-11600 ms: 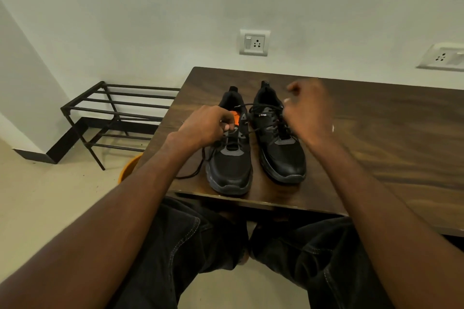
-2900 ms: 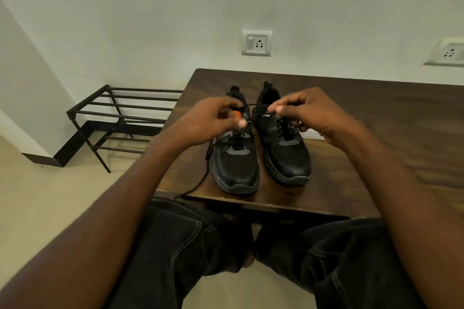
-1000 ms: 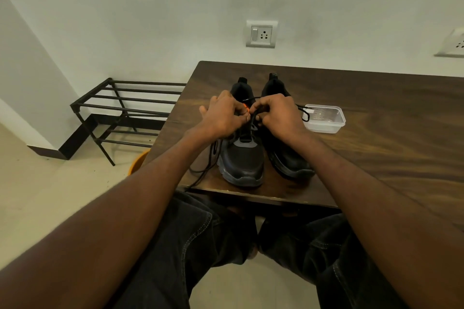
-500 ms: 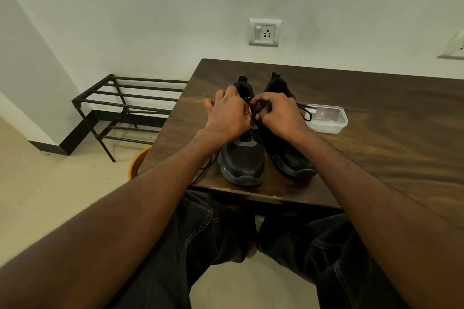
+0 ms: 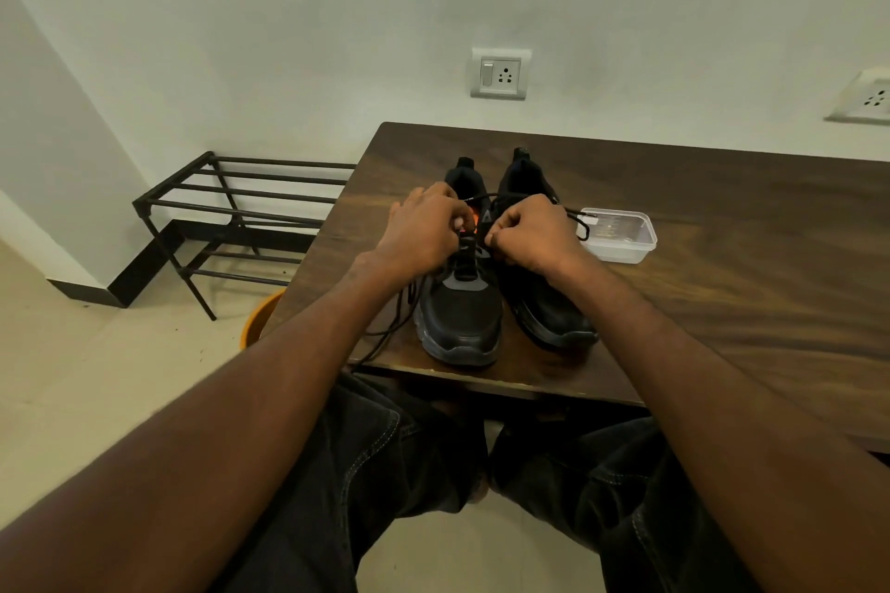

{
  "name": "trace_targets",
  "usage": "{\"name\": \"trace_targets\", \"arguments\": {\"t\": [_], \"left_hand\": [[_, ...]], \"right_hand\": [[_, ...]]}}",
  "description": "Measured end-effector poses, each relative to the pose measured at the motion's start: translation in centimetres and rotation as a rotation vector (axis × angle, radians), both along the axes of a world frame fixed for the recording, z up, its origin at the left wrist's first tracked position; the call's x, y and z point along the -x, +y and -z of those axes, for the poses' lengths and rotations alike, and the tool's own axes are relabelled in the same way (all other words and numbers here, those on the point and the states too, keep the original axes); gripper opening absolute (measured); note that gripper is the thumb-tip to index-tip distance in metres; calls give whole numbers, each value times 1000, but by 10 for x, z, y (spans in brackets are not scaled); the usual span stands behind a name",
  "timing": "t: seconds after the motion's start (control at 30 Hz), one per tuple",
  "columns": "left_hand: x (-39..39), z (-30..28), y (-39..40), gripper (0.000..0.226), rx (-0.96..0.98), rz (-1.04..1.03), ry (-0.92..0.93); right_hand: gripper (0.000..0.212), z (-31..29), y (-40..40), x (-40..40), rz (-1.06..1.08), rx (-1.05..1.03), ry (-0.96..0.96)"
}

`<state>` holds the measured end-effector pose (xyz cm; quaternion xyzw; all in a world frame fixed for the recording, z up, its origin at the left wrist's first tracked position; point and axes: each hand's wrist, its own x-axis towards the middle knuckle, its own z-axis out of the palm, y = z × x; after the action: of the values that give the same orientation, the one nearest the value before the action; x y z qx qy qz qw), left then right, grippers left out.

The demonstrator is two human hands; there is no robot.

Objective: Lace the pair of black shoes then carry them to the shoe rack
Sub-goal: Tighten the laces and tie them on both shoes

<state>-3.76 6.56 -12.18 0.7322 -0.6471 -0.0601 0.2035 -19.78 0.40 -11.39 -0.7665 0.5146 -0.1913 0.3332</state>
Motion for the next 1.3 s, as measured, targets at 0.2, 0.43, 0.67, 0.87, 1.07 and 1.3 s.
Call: {"name": "trace_targets", "arguments": {"t": [0.2, 0.43, 0.67, 0.87, 1.07, 1.3], "left_hand": [[-9, -5, 2, 26, 26, 48, 52], [-20, -6, 2, 24, 5, 116, 112], [-25, -1, 2, 36, -7, 130, 128], [-27, 0, -1, 36, -30, 131, 194], [-28, 0, -2, 39, -37, 136, 189], [-30, 1, -2, 41, -49, 144, 221]], "right_hand": [[18, -36, -11, 26, 336, -52, -314], [27, -23, -4, 30, 219, 422, -54], [9, -3, 10, 8, -2, 196, 78], [25, -43, -15, 47, 557, 522, -173], [24, -21, 14, 13, -46, 328, 192], [14, -30, 1, 31, 383, 433, 31]]}}
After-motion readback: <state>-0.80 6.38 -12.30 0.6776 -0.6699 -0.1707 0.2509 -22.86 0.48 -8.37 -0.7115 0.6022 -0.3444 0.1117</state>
